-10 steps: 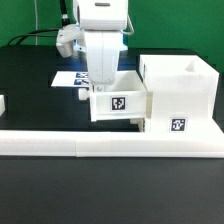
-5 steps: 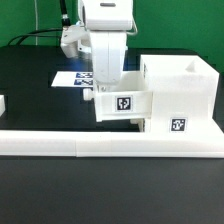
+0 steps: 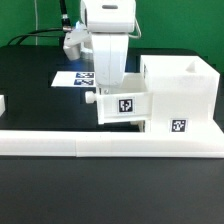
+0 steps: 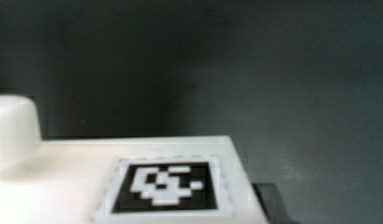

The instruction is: Assemble drawer

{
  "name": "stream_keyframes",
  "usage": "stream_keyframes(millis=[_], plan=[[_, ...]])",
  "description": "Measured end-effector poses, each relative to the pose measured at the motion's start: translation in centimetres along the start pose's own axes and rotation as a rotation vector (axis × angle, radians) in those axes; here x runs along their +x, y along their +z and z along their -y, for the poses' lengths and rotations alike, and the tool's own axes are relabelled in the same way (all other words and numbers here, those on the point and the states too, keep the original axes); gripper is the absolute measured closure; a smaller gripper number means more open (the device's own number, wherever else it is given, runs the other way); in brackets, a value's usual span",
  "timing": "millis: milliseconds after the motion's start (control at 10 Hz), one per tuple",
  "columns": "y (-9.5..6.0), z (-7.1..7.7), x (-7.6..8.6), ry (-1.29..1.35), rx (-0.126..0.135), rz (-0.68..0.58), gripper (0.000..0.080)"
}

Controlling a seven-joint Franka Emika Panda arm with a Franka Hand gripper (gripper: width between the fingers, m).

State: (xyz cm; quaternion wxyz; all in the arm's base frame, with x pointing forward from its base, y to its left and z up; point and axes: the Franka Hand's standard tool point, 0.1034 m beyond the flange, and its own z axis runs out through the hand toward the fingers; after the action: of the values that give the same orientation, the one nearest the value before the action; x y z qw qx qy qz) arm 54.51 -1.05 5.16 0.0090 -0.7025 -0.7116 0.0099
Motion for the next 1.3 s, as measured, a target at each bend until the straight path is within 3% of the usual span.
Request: stream_keyframes(millis=[400,900,1100,1300], plan=[[0.0,-0.1,0.6,0.013,-0.007,-0.001,0.0757],[0.1,0.3,1.8,0.101,0.013,0.007,0.0757],[0.0,0.2,1.6,0.03,0.023,0.041,0.0755],[-0.3,-0.2,1.2,-0.017,0.014,0.066,0.0754]])
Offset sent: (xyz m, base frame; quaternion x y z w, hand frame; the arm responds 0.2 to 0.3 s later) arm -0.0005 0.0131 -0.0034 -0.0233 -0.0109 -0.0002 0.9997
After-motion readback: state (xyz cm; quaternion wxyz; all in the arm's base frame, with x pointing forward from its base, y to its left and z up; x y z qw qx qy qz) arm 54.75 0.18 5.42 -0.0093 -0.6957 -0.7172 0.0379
